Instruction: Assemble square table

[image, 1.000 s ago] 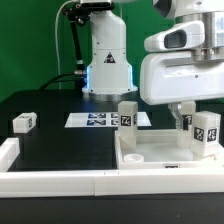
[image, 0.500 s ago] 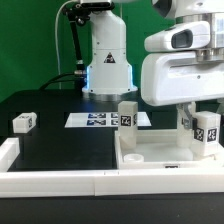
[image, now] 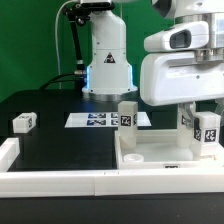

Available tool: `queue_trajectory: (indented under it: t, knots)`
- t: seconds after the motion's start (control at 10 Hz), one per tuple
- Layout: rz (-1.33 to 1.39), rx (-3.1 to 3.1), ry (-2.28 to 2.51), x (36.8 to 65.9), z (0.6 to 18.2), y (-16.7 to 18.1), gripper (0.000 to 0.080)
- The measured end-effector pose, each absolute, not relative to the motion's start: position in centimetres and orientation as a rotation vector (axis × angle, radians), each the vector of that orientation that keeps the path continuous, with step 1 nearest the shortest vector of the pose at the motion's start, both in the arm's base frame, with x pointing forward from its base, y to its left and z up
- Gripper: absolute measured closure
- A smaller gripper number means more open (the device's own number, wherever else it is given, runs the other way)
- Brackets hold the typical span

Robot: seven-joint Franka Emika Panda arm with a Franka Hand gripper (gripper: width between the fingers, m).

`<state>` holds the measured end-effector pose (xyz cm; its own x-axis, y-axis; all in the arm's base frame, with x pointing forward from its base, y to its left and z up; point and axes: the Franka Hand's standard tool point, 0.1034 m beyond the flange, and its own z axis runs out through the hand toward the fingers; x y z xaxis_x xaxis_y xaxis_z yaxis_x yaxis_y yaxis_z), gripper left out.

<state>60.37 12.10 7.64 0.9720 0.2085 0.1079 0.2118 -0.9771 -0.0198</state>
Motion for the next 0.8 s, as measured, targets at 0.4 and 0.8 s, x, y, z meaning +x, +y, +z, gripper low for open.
queue_trajectory:
  t: [0.4,0.8]
  knots:
    - [-0.157,-3.039,0.328,60.40,7.54,11.72,0.0509]
    - [-0.136,-2.894,0.918,60.43,7.50,11.85,0.0508]
